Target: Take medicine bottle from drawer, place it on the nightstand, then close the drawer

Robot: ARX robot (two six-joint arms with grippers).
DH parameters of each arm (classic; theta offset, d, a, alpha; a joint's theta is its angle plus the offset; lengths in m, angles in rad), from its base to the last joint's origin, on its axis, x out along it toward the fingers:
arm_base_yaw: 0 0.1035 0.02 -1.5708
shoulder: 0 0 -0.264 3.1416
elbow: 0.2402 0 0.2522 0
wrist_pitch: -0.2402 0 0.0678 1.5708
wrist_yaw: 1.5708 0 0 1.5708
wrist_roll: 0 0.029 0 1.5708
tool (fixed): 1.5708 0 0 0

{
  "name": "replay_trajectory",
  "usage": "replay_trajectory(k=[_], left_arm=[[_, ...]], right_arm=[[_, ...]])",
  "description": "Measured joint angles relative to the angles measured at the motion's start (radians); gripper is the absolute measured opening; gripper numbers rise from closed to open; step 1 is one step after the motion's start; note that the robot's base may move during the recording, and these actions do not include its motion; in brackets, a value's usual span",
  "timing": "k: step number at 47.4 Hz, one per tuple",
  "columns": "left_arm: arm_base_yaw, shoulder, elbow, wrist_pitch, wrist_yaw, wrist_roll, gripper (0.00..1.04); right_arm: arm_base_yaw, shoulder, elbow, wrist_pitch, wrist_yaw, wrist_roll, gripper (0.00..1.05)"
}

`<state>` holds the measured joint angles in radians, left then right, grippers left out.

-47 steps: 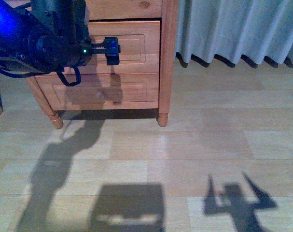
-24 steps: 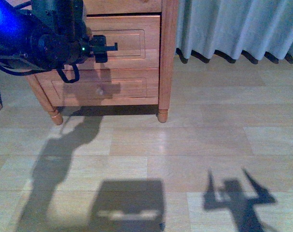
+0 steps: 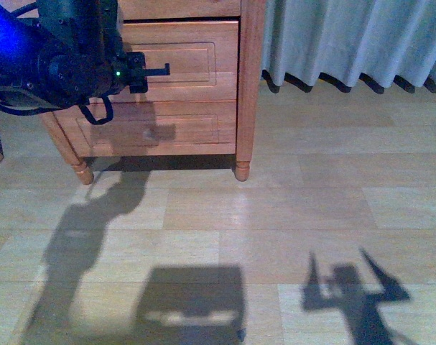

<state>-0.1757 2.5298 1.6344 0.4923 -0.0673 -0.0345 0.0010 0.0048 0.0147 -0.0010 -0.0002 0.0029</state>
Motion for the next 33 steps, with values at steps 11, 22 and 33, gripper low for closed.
replay_trajectory(k=[11, 22, 33], left_arm=[[-0.003, -0.085, -0.181, 0.086, 0.005, -0.006, 0.23], [-0.031, -0.241, -0.520, 0.243, -0.014, -0.050, 0.23], [-0.122, -0.363, -0.887, 0.444, -0.103, -0.108, 0.23]], right_arm=[[0.000, 0.000, 0.000, 0.000, 0.000, 0.000, 0.98], [0.000, 0.000, 0.000, 0.000, 0.000, 0.000, 0.98], [0.000, 0.000, 0.000, 0.000, 0.000, 0.000, 0.98]])
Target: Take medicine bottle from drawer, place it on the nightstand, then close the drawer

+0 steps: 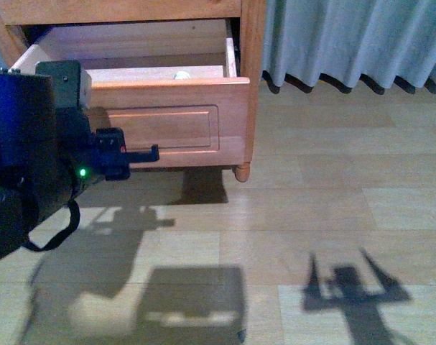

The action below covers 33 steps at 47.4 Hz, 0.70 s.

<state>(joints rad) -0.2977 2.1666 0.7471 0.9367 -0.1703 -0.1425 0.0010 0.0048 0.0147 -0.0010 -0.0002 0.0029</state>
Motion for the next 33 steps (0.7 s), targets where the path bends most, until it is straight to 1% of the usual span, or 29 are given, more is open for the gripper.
replay_trajectory(k=[5, 12, 22, 33], left_arm=[[-0.042, -0.034, -0.098, 0.041, -0.036, -0.032, 0.23], [-0.069, -0.058, -0.154, 0.059, -0.060, -0.053, 0.23], [-0.071, -0.082, -0.174, 0.061, -0.056, -0.065, 0.23], [-0.064, -0.101, -0.205, 0.075, -0.026, -0.066, 0.23]], right_arm=[[0.000, 0.000, 0.000, 0.000, 0.000, 0.000, 0.98], [0.000, 0.000, 0.000, 0.000, 0.000, 0.000, 0.98], [0.000, 0.000, 0.000, 0.000, 0.000, 0.000, 0.98], [0.000, 0.000, 0.000, 0.000, 0.000, 0.000, 0.98]])
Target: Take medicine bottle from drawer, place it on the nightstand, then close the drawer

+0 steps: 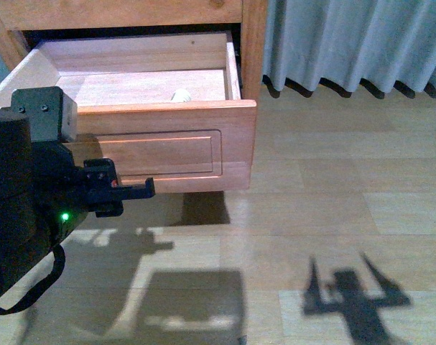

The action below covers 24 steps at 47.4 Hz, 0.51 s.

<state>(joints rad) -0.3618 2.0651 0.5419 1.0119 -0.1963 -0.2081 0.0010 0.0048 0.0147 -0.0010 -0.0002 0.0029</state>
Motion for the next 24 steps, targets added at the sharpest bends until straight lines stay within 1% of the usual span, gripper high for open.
replay_trajectory(k=[1, 3, 4, 5, 6, 9, 10, 12, 13, 20, 22, 24], left_arm=[[0.001, -0.002, -0.004, 0.003, 0.006, 0.000, 0.23], [0.001, -0.004, -0.011, 0.007, 0.011, 0.000, 0.28], [0.001, -0.006, -0.017, 0.007, 0.015, -0.001, 0.32], [0.001, -0.010, -0.033, 0.005, 0.045, -0.006, 0.36], [0.001, -0.011, -0.042, 0.003, 0.061, -0.006, 0.38], [-0.032, -0.011, -0.097, -0.002, 0.108, -0.008, 0.48], [-0.045, -0.010, -0.116, -0.006, 0.123, -0.010, 0.53], [-0.052, -0.011, -0.129, -0.007, 0.122, -0.015, 0.61], [-0.052, -0.013, -0.130, -0.007, 0.121, -0.016, 0.62], [-0.037, -0.058, -0.142, -0.023, 0.115, -0.030, 0.85], [-0.033, -0.072, -0.145, -0.033, 0.116, -0.032, 0.90], [-0.025, -0.104, -0.153, -0.056, 0.119, -0.034, 0.97]], right_arm=[[0.000, 0.000, 0.000, 0.000, 0.000, 0.000, 0.98], [0.000, 0.000, 0.000, 0.000, 0.000, 0.000, 0.98], [0.000, 0.000, 0.000, 0.000, 0.000, 0.000, 0.98], [0.000, 0.000, 0.000, 0.000, 0.000, 0.000, 0.98], [0.000, 0.000, 0.000, 0.000, 0.000, 0.000, 0.98], [0.000, 0.000, 0.000, 0.000, 0.000, 0.000, 0.98], [0.000, 0.000, 0.000, 0.000, -0.001, 0.000, 0.98], [0.000, 0.000, 0.000, 0.000, 0.000, 0.000, 0.98], [0.000, 0.000, 0.000, 0.000, 0.000, 0.000, 0.98], [0.000, 0.000, 0.000, 0.000, 0.000, 0.000, 0.98], [0.000, 0.000, 0.000, 0.000, 0.000, 0.000, 0.98], [0.000, 0.000, 0.000, 0.000, 0.000, 0.000, 0.98]])
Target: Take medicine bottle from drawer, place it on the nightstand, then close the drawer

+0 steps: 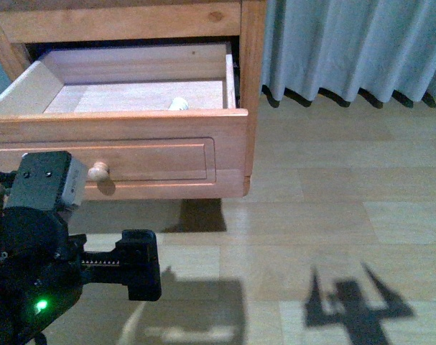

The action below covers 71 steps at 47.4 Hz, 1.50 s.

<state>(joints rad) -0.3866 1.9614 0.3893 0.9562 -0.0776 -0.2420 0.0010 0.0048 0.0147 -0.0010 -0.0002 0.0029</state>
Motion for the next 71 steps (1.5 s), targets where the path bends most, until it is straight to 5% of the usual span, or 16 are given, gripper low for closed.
replay_trajectory(k=[18, 39, 47, 54, 66, 71], left_arm=[[0.134, -0.498, -0.009, -0.419, 0.110, 0.010, 0.98], [0.322, -1.121, 0.182, -0.990, 0.352, -0.015, 0.98], [0.298, -1.347, 0.040, -0.739, 0.008, 0.168, 0.71], [0.378, -1.401, -0.082, -0.711, 0.069, 0.213, 0.45], [0.382, -1.498, -0.196, -0.689, 0.079, 0.228, 0.03], [0.382, -1.543, -0.242, -0.689, 0.077, 0.231, 0.04]], right_arm=[[0.000, 0.000, 0.000, 0.000, 0.000, 0.000, 0.98], [0.000, 0.000, 0.000, 0.000, 0.000, 0.000, 0.98], [0.000, 0.000, 0.000, 0.000, 0.000, 0.000, 0.98], [0.000, 0.000, 0.000, 0.000, 0.000, 0.000, 0.98], [0.000, 0.000, 0.000, 0.000, 0.003, 0.000, 0.98], [0.000, 0.000, 0.000, 0.000, 0.003, 0.000, 0.98]])
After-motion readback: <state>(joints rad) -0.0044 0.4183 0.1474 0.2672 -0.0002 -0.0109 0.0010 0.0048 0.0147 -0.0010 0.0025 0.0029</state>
